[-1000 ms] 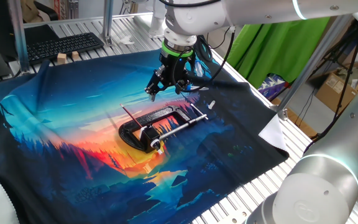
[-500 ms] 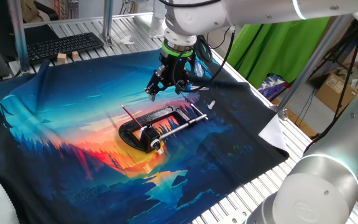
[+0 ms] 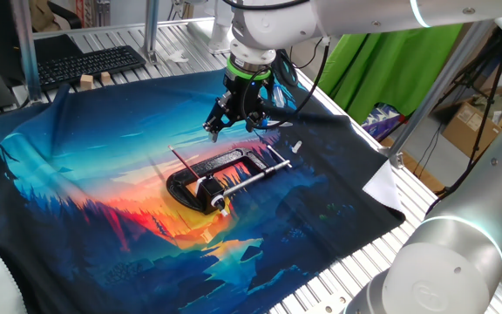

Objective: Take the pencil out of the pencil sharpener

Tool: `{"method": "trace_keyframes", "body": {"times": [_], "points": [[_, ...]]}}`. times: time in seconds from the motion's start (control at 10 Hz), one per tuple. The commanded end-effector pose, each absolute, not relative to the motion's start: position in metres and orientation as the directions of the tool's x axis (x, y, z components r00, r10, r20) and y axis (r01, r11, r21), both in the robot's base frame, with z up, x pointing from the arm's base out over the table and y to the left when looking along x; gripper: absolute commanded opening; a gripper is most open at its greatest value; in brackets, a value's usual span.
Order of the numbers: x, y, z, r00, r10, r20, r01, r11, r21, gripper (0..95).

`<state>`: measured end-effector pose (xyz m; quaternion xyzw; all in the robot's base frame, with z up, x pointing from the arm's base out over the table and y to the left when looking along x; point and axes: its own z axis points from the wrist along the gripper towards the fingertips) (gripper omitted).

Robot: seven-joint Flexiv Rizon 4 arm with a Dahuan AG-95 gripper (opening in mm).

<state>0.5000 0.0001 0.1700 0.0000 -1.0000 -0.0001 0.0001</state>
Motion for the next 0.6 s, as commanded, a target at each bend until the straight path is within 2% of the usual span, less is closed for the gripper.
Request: {"method": "trace_keyframes", "body": {"times": [0.1,0.6], "points": [[0.5,0.0,0.17,-0.997,-0.068,-0.024,-0.069,0.995,0.069,0.0],[0.4996,0.0001,0.1698,-0.997,-0.07,-0.023,-0.071,0.995,0.069,0.0]]}}
